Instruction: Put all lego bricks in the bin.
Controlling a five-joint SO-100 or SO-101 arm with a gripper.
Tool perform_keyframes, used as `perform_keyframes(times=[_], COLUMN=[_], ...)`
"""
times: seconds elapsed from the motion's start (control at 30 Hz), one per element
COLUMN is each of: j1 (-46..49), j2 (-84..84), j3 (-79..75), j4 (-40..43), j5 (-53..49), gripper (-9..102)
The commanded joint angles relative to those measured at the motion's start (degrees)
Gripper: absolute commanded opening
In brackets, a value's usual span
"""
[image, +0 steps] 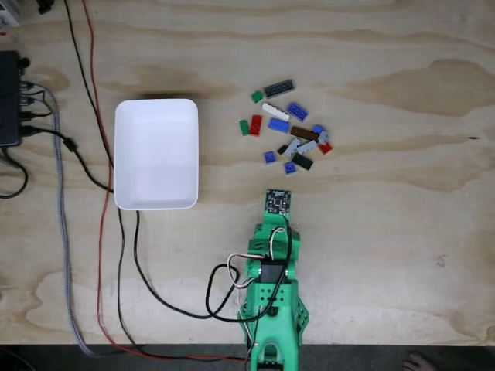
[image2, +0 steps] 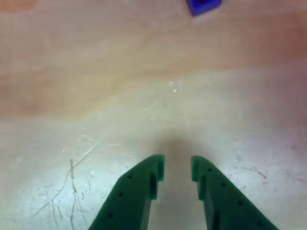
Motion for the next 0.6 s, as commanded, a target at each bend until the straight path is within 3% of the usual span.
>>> perform_keyframes(times=[0.0, 0.23, 0.4, 0.57], j1=[0.2, 2.1, 6.6, 10.6], j2=[-29.7, -53.7, -64.5, -72.7], j3=[-5.5, -0.6, -6.9, -8.0], j4=[-34.0, -62.4, -68.6, -79.7], j5=[-1.1, -3.5, -6.9, -10.0], gripper=[11, 15, 16, 16])
